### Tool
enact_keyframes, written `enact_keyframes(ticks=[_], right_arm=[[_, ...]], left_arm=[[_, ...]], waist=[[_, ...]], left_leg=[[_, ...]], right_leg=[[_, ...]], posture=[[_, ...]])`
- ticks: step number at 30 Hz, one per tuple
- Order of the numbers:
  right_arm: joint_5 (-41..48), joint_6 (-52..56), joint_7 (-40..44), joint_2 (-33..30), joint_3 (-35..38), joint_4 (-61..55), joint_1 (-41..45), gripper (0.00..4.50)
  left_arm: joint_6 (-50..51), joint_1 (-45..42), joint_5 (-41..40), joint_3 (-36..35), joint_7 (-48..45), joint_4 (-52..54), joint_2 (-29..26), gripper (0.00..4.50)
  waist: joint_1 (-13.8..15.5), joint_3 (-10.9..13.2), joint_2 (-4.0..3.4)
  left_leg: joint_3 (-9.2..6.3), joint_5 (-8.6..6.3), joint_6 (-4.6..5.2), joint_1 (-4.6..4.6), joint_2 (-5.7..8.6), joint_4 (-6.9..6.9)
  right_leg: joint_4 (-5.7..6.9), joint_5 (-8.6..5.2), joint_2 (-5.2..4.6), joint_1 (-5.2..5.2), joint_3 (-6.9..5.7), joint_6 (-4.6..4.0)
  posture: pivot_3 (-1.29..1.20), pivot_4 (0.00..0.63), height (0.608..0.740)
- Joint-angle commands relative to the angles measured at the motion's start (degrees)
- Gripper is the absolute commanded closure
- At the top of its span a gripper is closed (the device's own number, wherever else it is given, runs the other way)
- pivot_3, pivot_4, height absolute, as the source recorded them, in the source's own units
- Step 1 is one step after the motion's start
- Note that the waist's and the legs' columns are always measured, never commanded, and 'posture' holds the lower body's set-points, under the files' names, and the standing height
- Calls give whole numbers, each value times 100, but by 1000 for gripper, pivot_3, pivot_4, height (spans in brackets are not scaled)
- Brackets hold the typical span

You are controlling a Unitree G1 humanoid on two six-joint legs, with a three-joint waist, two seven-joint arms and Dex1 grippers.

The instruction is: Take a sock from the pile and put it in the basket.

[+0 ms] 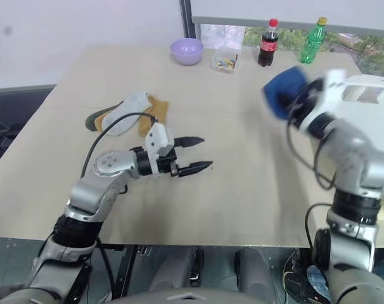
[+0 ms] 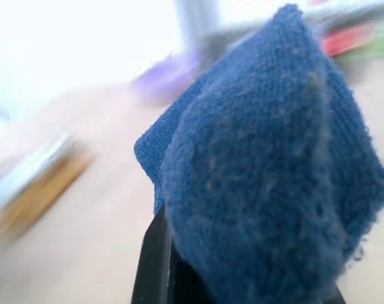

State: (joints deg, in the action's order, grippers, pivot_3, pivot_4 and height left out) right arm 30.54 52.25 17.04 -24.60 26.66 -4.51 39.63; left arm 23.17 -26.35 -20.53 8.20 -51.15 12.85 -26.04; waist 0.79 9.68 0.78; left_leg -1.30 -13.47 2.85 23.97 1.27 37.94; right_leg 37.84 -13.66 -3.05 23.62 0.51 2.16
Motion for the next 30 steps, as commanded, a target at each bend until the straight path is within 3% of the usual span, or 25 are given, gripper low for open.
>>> enact_keyframes(ticks=[1, 8, 11, 12, 14, 16, 19, 20, 30], right_arm=[[-295, -120, -1331, -232, 821, 541, 672, 4404], [-828, -900, -2264, -588, 1161, 2416, 967, 4404], [-953, -1257, -2148, -722, 1041, 3224, 972, 4404], [-951, -1327, -2124, -746, 1044, 3412, 985, 3397], [-953, -1372, -1988, -772, 955, 3597, 954, 2741], [-951, -1338, -1972, -762, 896, 3518, 864, 1681], [-863, -1169, -2090, -703, 948, 3002, 670, 209], [-853, -1123, -2092, -698, 929, 2681, 536, 18], [-375, -4, -1180, -1097, 319, -2153, -2109, 18]], left_arm=[[6, -525, -297, -298, 196, 16, 265, 939], [139, -1145, -648, -483, 451, -289, 788, 939], [195, -1205, -706, -499, 521, -279, 881, 939], [218, -1208, -727, -497, 540, -260, 896, 939], [253, -1194, -774, -483, 551, -213, 904, 939], [281, -1166, -809, -478, 565, -166, 900, 939], [295, -1131, -821, -492, 600, -139, 893, 939], [299, -1101, -821, -510, 633, -130, 884, 939], [442, -270, -661, -819, 879, 160, 153, 939]], waist=[[-6, 0, -1], [-53, 0, -2], [-127, 1, -3], [-147, 1, -4], [-171, 2, -6], [-182, 4, -9], [-169, 4, -9], [-159, 4, -9], [-152, 3, -14]], left_leg=[[3, 1, 0, 2, 1, -4], [64, -2, 8, -11, -2, -17], [73, -3, 11, -11, -5, -17], [74, -3, 12, -11, -5, -17], [78, -4, 13, -13, -10, -18], [83, -4, 13, -16, -15, -20], [84, -4, 13, -18, -21, -20], [84, -4, 13, -18, -21, -20], [72, -6, 16, -16, -24, -22]], right_leg=[[0, 0, 0, 5, 2, 0], [-6, 0, 24, 8, 32, 3], [-5, 0, 33, 9, 42, 6], [-5, -1, 34, 9, 43, 6], [-5, -1, 38, 10, 47, 6], [-4, -1, 43, 10, 52, 6], [-3, -1, 49, 10, 55, 6], [-3, -1, 49, 10, 55, 6], [-5, -4, 41, 10, 61, 11]], posture=[[0, 150, 740], [0, 150, 740], [0, 150, 740], [0, 150, 740], [0, 150, 740], [0, 150, 740], [0, 150, 740], [0, 150, 740], [0, 150, 740]])
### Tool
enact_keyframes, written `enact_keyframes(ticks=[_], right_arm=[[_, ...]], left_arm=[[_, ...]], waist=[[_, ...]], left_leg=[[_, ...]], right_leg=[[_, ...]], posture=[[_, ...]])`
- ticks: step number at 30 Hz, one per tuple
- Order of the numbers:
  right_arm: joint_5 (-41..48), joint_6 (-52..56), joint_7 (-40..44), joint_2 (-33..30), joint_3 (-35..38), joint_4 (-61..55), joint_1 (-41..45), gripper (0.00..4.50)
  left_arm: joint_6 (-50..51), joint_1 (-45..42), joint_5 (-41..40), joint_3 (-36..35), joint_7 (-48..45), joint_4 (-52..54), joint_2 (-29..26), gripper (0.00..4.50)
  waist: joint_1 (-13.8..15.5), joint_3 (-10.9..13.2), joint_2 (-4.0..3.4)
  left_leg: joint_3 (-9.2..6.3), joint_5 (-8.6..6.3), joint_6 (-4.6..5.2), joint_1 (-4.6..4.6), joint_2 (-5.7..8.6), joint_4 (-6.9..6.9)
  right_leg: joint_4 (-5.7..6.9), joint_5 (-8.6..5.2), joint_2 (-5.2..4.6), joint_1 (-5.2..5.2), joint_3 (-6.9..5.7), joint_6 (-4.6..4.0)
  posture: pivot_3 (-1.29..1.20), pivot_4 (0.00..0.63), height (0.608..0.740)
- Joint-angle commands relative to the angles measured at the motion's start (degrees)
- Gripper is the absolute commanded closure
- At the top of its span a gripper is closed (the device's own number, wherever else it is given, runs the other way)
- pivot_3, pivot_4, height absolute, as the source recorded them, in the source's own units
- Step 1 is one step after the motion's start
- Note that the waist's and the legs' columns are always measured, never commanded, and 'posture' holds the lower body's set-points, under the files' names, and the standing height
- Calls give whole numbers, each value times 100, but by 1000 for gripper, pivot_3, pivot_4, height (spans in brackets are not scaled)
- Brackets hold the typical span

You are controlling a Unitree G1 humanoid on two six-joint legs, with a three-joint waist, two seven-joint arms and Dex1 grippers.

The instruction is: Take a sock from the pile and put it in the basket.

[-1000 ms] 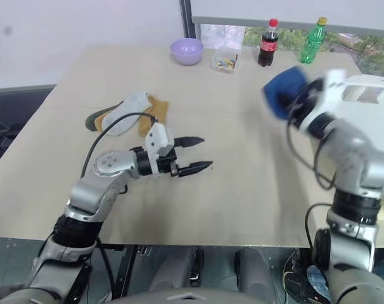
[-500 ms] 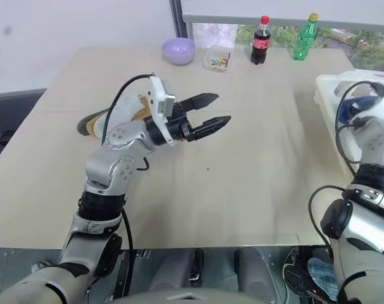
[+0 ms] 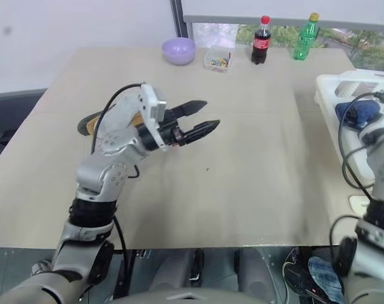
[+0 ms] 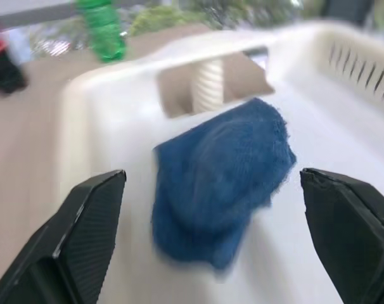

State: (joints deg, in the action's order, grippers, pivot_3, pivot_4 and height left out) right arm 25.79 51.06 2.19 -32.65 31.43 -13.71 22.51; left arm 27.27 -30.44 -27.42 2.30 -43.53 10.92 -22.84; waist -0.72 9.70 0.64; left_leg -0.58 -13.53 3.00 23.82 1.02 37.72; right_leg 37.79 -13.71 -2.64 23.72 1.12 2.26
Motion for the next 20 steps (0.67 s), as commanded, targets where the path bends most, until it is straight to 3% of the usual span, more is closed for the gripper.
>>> enact_keyframes(ticks=[1, 5, 8, 11, 15, 20], right_arm=[[225, 119, 415, -287, -192, -1653, -584, 18], [1001, 133, 1162, -280, -608, -2812, -1016, 18], [1114, -21, 1670, -345, -1080, -3070, -1553, 18], [490, -785, 2455, -820, -1381, -2904, -2569, 18], [316, -1468, 3222, -1066, -963, -2482, -3573, 18], [49, -2121, 3771, -1207, -1028, -2037, -3849, 18]], left_arm=[[90, 265, 26, -321, 160, 403, -292, 939], [351, 737, -126, -685, 199, 621, -712, 939], [463, 1247, -132, -928, 113, 816, -1068, 939], [599, 1944, -293, -1368, 63, 1064, -1399, 939], [705, 3210, -553, -2241, -279, 1558, -1899, 939], [652, 4001, -737, -2829, -527, 1795, -2127, 939]], waist=[[-13, 0, 0], [-29, 1, -1], [-6, 0, 1], [46, 1, 1], [28, 7, 14], [36, 7, 13]], left_leg=[[0, 0, 0, -1, 1, 1], [8, 0, 0, -13, -13, 3], [-2, 0, -1, -15, -23, 5], [-1, 0, -2, -5, -15, 5], [1, -7, 6, -1, -10, 6], [-4, -6, 2, -9, -19, 3]], right_leg=[[3, 0, -2, 1, -1, 1], [5, -1, 0, -1, -4, 2], [4, -2, 8, -5, -12, 0], [-3, -2, -5, -3, -10, 0], [-32, -2, -23, -12, -8, 2], [-29, -17, -25, -13, -7, -24]], posture=[[0, 150, 740], [0, 150, 740], [0, 150, 740], [0, 150, 740], [0, 150, 740], [0, 150, 740]])
